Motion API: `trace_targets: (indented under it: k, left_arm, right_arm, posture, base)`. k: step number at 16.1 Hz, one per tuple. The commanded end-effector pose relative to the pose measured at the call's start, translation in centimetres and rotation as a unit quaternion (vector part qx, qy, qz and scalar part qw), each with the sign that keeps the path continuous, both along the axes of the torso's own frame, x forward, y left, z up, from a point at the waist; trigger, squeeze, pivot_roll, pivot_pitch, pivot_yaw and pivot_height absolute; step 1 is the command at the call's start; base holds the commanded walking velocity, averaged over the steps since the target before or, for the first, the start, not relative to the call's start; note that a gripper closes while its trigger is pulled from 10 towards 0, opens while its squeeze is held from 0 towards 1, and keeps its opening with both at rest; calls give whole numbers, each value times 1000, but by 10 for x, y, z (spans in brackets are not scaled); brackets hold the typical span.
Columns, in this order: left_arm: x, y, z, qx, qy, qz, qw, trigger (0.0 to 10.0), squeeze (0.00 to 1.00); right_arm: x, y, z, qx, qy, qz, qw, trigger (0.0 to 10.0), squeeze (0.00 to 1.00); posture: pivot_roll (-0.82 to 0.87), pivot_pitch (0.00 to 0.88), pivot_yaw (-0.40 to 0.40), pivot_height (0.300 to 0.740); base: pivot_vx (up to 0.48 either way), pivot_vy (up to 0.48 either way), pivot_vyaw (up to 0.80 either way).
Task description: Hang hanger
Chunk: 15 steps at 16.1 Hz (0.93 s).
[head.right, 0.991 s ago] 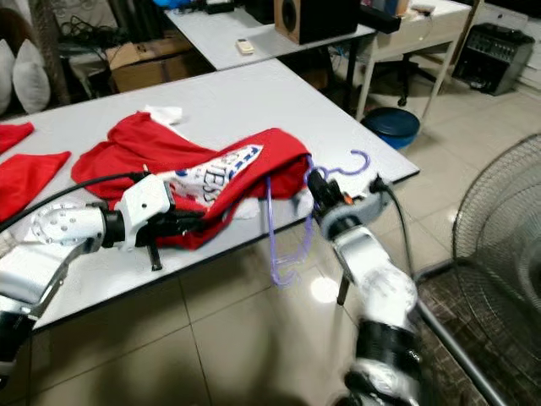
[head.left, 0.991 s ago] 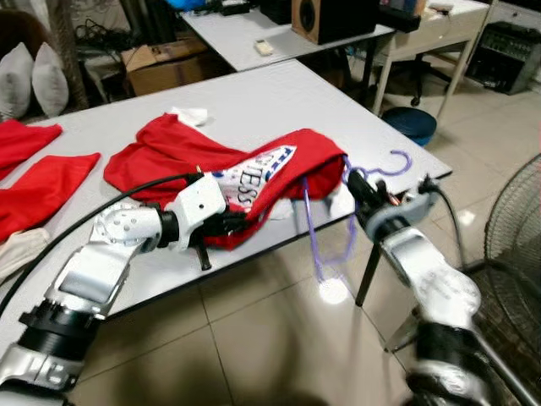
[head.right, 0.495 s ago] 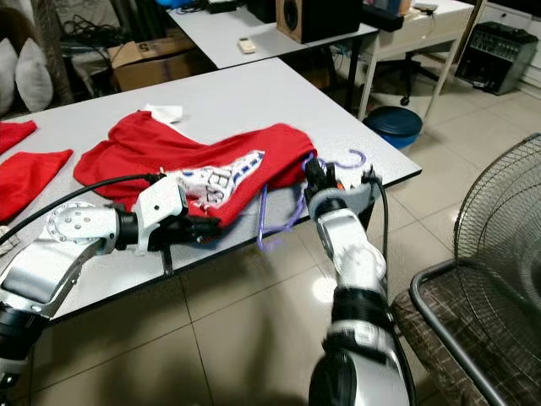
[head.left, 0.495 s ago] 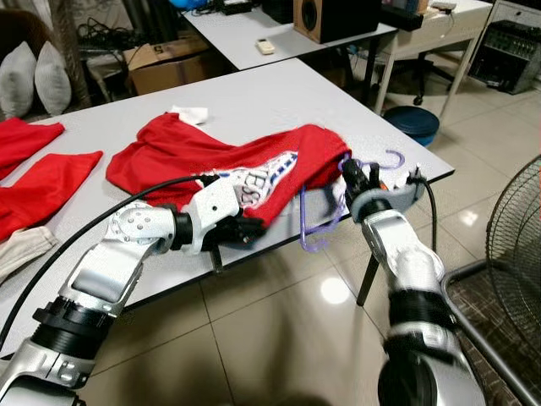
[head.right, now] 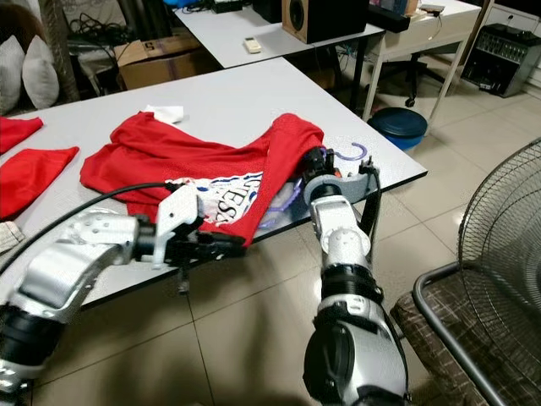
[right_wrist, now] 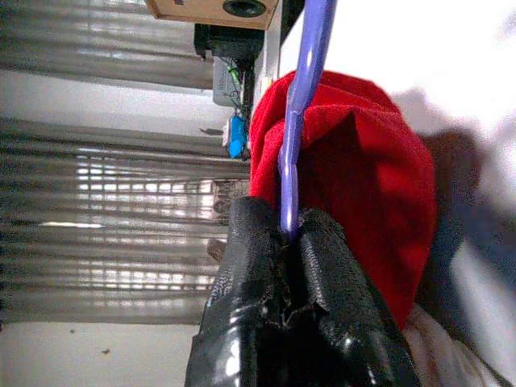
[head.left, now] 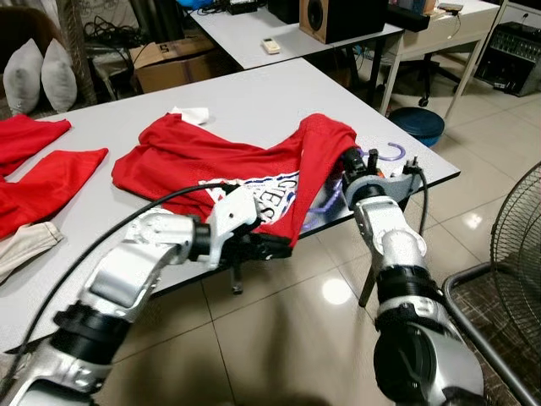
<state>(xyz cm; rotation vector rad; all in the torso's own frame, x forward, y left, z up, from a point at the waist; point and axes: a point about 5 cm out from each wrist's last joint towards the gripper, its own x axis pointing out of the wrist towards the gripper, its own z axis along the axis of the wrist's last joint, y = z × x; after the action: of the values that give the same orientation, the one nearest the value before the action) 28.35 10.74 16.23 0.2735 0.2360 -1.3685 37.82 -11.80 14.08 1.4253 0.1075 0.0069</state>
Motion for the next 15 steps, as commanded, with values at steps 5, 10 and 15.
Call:
trace_targets:
  k: [5, 10, 15]
  left_arm:
    - [3, -25, 28, -122, 42, -34, 991, 0, 0]
    - [44, -20, 51, -127, -52, 91, 986, 0, 0]
    - [62, 5, 65, -88, -113, 148, 979, 549, 0]
  right_arm:
    - [6, 42, 13, -29, -19, 34, 999, 10000, 0]
    - [-6, 59, 8, -195, -59, 135, 970, 10000, 0]
    - [-37, 26, 10, -184, -75, 147, 969, 10000, 0]
  posture:
    - [-146, 0, 64, 740]
    - [-169, 0, 92, 740]
    - [-203, 0, 123, 740]
  base:
    - [0, 0, 0]
    - [0, 0, 0]
    - [0, 0, 0]
